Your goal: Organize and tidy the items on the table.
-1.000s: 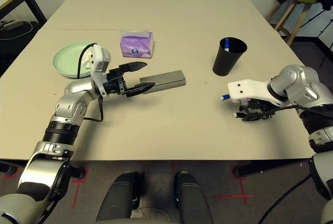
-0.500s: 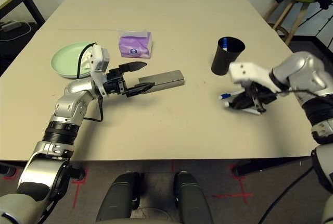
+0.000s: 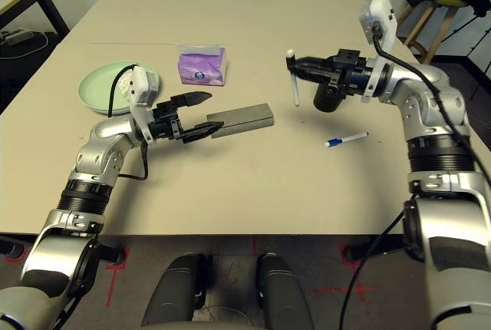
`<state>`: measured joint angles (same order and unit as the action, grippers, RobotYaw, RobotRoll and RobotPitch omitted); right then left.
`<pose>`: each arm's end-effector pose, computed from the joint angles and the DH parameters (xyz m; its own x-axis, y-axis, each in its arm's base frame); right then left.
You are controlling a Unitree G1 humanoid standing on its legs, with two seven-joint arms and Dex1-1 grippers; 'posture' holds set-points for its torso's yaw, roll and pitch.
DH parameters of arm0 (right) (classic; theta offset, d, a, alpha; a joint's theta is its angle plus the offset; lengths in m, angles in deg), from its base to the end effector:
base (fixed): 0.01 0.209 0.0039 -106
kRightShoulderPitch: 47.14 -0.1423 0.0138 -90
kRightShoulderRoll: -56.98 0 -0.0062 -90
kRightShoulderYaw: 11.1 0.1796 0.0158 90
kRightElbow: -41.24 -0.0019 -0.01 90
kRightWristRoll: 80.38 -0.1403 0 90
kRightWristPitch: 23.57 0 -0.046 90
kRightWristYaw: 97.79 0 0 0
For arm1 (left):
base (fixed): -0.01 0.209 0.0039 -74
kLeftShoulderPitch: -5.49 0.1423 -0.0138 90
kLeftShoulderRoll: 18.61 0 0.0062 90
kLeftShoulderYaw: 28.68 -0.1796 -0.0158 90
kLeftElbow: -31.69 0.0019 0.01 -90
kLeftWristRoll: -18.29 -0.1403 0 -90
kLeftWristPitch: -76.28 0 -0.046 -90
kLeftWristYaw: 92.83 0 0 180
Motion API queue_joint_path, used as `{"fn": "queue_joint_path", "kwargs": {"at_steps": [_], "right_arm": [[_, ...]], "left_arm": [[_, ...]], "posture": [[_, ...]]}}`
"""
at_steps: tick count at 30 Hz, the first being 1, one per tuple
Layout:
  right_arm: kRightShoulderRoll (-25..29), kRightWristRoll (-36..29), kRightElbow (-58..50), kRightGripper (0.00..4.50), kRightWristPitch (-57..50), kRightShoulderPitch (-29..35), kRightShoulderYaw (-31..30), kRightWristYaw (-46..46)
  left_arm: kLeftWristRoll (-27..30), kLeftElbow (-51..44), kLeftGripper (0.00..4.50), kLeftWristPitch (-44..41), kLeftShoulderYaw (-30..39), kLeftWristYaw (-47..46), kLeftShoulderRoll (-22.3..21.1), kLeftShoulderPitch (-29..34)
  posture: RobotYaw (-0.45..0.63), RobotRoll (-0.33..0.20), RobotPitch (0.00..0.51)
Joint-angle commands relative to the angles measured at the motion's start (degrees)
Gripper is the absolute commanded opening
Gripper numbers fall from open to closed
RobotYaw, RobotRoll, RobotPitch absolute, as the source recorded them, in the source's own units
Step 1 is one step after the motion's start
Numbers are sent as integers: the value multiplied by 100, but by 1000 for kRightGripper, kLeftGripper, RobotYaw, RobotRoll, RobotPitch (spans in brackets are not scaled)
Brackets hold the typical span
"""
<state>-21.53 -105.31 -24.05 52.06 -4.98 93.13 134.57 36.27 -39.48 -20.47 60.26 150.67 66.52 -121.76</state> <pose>0.3218 -0.2491 0.2204 0.6715 0.6846 0.2836 -0.6916 0.7164 -0.0918 0.3141 0.1876 0.1598 0.3811 -0.9240 0.0322 0.9035 0.3796 0.1989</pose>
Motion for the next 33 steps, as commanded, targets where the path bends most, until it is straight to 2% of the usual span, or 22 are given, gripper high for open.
{"fn": "queue_joint_path", "kwargs": {"at_steps": [1,8,11,17,25,33], "right_arm": [[-257,-116,-84,418,684,67,441,-672],[-524,184,285,418,1581,-270,795,-2218],[-391,571,480,418,1350,-347,714,-3051],[-298,867,405,418,512,-375,536,-3893],[-215,1008,333,418,-288,-551,363,-4278],[-129,1109,493,418,-452,-755,235,-4223]], "left_arm": [[-65,-65,4500,106,-94,45,-85,88],[-99,-6,4500,162,-152,86,-125,85],[-122,-14,4500,203,-179,108,-158,104],[-95,-4,4500,216,-196,99,-208,98],[-82,8,4500,213,-207,84,-200,60],[-26,-9,4500,223,-168,122,-207,7]], "posture": [[110,0,73],[112,0,75],[113,0,74],[114,0,73],[115,0,76],[118,0,77]]}}
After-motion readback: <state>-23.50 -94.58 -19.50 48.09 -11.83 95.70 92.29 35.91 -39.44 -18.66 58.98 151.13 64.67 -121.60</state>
